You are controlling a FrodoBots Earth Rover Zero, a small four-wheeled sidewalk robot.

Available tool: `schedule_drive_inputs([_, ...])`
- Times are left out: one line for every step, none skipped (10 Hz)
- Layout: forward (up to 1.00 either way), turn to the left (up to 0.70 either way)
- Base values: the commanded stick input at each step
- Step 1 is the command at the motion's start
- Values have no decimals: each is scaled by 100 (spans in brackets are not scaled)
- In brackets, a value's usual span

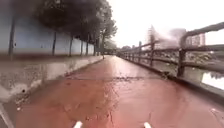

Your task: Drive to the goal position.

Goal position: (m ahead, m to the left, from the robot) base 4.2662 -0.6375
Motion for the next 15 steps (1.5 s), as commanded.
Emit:
schedule_drive_inputs([50, 17])
schedule_drive_inputs([50, 30])
schedule_drive_inputs([50, 49])
schedule_drive_inputs([50, 8])
schedule_drive_inputs([50, 0])
schedule_drive_inputs([50, 0])
schedule_drive_inputs([50, 0])
schedule_drive_inputs([50, 0])
schedule_drive_inputs([50, 0])
schedule_drive_inputs([50, 0])
schedule_drive_inputs([50, 0])
schedule_drive_inputs([50, 0])
schedule_drive_inputs([50, 0])
schedule_drive_inputs([50, 0])
schedule_drive_inputs([50, 0])
